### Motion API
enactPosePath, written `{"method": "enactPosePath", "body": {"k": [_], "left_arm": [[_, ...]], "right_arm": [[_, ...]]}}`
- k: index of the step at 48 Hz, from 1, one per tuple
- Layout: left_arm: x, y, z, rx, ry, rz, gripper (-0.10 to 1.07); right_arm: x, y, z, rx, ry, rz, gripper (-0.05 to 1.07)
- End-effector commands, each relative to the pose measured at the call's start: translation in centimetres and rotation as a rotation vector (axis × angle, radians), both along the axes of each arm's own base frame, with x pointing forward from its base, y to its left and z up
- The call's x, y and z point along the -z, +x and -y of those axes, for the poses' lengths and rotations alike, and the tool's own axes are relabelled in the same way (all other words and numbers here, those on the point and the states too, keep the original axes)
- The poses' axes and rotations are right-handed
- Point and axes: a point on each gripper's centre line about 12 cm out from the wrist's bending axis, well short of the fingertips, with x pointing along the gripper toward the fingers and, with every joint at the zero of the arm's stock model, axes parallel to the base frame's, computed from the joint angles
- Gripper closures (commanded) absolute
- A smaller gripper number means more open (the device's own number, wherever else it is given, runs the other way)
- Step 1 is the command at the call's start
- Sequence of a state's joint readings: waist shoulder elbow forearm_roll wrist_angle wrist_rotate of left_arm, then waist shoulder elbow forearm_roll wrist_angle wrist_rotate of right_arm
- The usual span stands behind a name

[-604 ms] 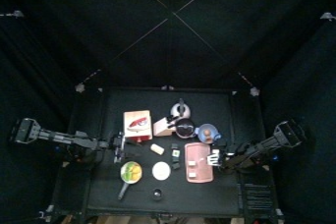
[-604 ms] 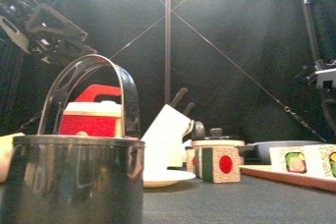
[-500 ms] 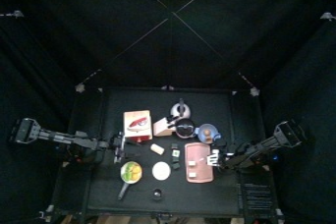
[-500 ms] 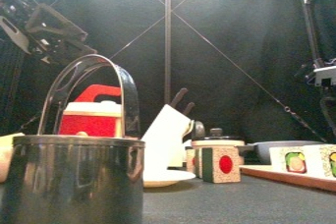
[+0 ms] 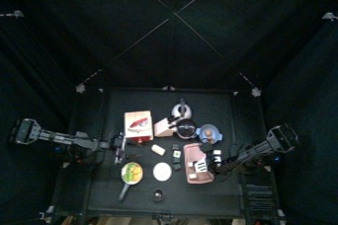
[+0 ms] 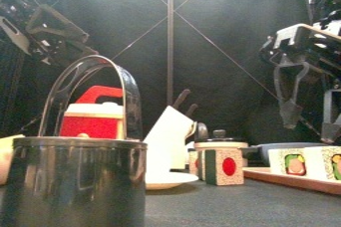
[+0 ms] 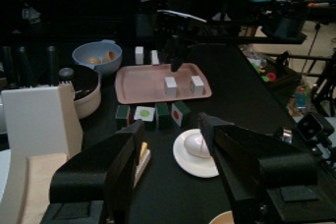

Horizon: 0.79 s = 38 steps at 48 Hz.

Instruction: Grab white sushi roll piece from plate

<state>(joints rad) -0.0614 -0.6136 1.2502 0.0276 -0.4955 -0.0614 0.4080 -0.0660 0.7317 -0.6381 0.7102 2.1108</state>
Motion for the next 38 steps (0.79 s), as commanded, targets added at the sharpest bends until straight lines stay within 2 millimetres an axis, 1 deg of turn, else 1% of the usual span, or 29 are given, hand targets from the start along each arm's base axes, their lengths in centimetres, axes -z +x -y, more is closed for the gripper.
{"method": "enactPosePath", "body": {"k": [1,7,11,18,21,27,29,33,38], "left_arm": [[-0.4,0.3,0.0,0.001,-0.001,0.014,0.12],[-0.4,0.2,0.0,0.001,0.001,0.006,0.12],[-0.2,0.2,0.0,0.001,0.002,-0.001,0.12],[-0.3,0.2,0.0,0.001,0.001,-0.001,0.12],[-0.3,0.2,0.0,0.001,0.001,-0.001,0.12],[-0.2,0.2,0.0,0.001,0.001,-0.003,0.12],[-0.2,0.2,0.0,0.001,0.001,-0.003,0.12],[-0.3,0.2,0.0,0.001,0.001,-0.001,0.12],[-0.3,0.2,0.0,0.001,0.001,-0.001,0.12]], "right_arm": [[-0.6,0.7,0.3,0.008,0.004,0.024,0.04],[0.2,1.3,0.8,0.026,0.011,0.014,0.04],[1.4,1.6,1.3,0.038,0.007,-0.010,0.04],[1.9,1.6,1.4,0.043,0.007,-0.025,0.07],[1.9,1.6,1.4,0.043,0.007,-0.025,0.13],[1.6,1.7,1.4,0.044,0.012,-0.016,0.30],[1.2,1.7,1.4,0.043,0.016,-0.004,0.33],[0.1,1.5,1.4,0.043,0.018,0.022,0.33],[-0.5,1.0,1.4,0.053,0.007,0.016,0.33]]}}
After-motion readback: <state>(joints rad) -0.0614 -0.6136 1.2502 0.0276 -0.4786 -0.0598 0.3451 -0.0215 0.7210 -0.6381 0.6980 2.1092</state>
